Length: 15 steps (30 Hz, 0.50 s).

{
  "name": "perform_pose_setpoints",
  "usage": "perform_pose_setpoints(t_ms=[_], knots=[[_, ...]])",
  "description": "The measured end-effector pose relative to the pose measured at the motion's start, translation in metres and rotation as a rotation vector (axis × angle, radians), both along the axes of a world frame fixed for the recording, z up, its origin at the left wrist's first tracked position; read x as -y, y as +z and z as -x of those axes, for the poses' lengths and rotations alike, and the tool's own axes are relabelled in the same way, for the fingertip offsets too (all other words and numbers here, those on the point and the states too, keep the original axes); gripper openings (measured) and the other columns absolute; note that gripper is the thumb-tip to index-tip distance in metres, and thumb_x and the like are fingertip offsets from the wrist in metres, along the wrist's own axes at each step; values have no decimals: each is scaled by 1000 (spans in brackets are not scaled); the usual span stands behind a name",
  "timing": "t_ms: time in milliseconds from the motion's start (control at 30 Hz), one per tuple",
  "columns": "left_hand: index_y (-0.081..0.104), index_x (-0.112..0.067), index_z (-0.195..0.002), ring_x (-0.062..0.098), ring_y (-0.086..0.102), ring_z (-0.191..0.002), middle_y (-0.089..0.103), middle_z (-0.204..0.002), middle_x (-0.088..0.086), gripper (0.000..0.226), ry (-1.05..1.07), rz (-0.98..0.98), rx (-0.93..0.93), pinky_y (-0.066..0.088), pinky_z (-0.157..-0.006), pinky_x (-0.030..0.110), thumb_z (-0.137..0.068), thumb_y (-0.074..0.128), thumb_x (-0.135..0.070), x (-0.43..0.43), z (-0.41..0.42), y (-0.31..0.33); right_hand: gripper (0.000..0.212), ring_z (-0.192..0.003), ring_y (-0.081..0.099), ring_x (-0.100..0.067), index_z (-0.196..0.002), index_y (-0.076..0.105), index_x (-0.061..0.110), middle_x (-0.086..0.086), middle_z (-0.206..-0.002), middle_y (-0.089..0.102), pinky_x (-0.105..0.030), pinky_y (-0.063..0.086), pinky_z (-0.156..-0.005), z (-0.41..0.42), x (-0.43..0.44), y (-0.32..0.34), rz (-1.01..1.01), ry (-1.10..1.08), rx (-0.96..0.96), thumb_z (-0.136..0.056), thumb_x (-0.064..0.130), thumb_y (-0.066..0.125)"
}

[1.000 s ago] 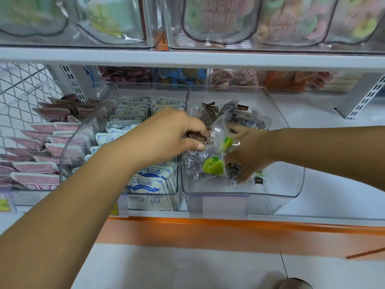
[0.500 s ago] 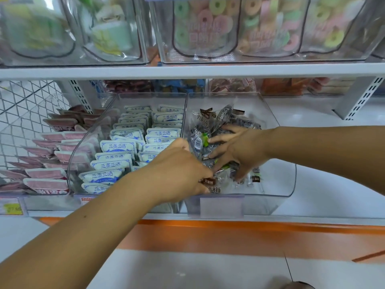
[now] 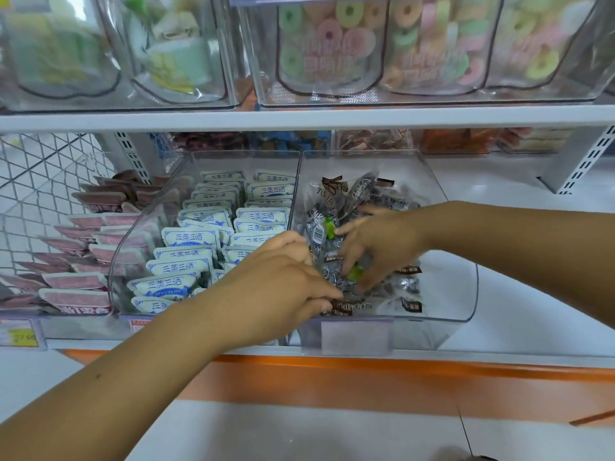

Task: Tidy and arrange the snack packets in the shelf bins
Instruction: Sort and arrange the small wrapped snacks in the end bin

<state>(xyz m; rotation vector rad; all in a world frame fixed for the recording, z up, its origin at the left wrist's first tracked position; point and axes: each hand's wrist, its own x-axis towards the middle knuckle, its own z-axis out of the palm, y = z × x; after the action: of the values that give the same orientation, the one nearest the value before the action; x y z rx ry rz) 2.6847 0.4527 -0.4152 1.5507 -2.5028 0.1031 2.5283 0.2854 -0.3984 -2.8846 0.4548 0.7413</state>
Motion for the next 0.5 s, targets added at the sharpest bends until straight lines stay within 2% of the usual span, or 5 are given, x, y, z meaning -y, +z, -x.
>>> perform_pose_setpoints(t_ms=[67,133,267,400,500], knots=[[71,-37,-108,5,50,-90,69,-91,-24,33,-29,31,-13,21,-114,32,-90,46,-50,-5,-3,-2,27,-118,55,-6,-111,65,35,15,-121,63,-37,39,-108,-4,0,7,-243,-215,309,-86,44,66],[71,-35,-108,6,50,-93,68,-90,-23,31,-35,44,-26,21,-115,34,-90,48,-48,-9,-6,-4,33,-99,62,-8,-112,59,33,9,-108,62,-37,52,-93,-10,-1,5,-309,-292,549,-84,24,72],[72,-36,-105,6,49,-93,67,-85,-22,29,-26,68,-44,19,-116,32,-91,49,-45,-12,-5,-4,57,-91,57,-14,-124,45,42,2,-111,43,-32,52,-79,-21,-18,-10,-152,-223,495,-81,20,75],[72,-34,-106,6,50,-96,68,-93,-22,23,-37,90,-111,20,-116,33,-90,57,-41,-10,-4,-7,32,-92,43,-14,-101,54,29,1,-107,38,-33,46,-71,-22,-25,-19,155,-88,556,-78,32,76],[67,-27,-114,9,48,-109,59,-114,-15,32,35,141,-272,25,-109,22,-86,66,-40,-12,-4,-7,23,-95,46,-14,-80,52,27,3,-108,42,-37,48,-80,-11,-26,-20,61,-99,661,-78,28,76]])
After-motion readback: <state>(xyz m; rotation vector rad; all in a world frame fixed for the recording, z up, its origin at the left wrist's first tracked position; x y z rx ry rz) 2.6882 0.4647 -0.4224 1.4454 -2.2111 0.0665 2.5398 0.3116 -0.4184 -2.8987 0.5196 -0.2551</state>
